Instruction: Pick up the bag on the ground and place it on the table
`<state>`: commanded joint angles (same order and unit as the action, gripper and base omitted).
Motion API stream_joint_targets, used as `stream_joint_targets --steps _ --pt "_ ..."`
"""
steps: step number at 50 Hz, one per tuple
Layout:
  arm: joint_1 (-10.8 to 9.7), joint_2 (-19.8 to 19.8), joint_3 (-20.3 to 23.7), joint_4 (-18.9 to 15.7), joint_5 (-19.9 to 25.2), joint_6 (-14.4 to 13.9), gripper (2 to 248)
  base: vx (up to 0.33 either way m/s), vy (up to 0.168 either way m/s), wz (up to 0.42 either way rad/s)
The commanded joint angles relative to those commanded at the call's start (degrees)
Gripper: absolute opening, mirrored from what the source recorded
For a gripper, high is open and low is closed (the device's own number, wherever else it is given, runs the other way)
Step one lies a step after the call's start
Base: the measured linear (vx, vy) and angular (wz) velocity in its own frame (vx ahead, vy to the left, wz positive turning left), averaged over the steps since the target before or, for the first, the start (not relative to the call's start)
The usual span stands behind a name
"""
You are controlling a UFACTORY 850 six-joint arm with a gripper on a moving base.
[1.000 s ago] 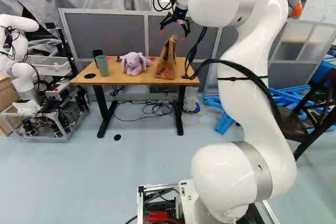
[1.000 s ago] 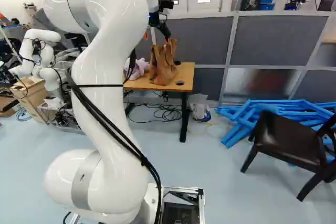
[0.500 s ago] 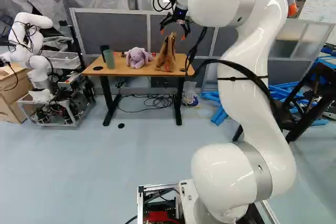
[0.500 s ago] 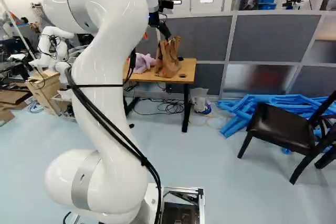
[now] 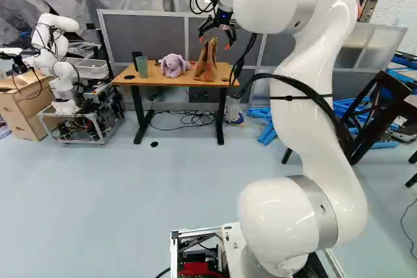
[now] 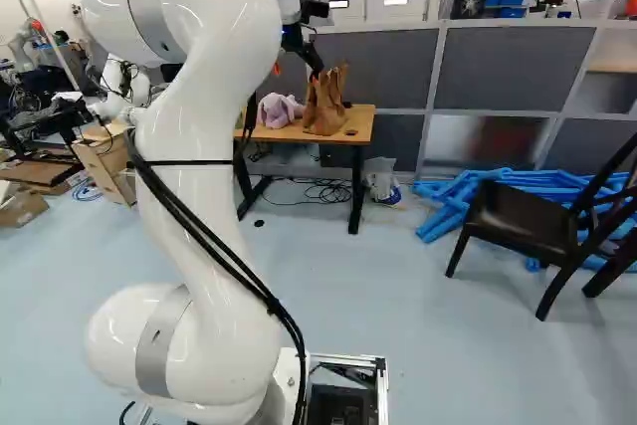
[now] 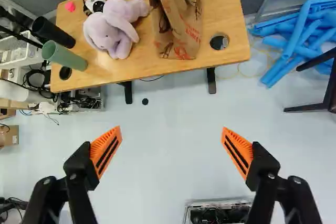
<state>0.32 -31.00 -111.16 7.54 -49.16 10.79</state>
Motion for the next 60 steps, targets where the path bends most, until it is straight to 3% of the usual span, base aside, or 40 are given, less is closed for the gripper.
stream_joint_targets --steps 20,60 --pt "0.0 0.4 0.5 0.0 0.0 0.0 247 -0.251 0.000 0.024" --pt "0.0 2.0 4.0 -0.2 3.0 -0.3 247 -0.002 0.000 -0.001"
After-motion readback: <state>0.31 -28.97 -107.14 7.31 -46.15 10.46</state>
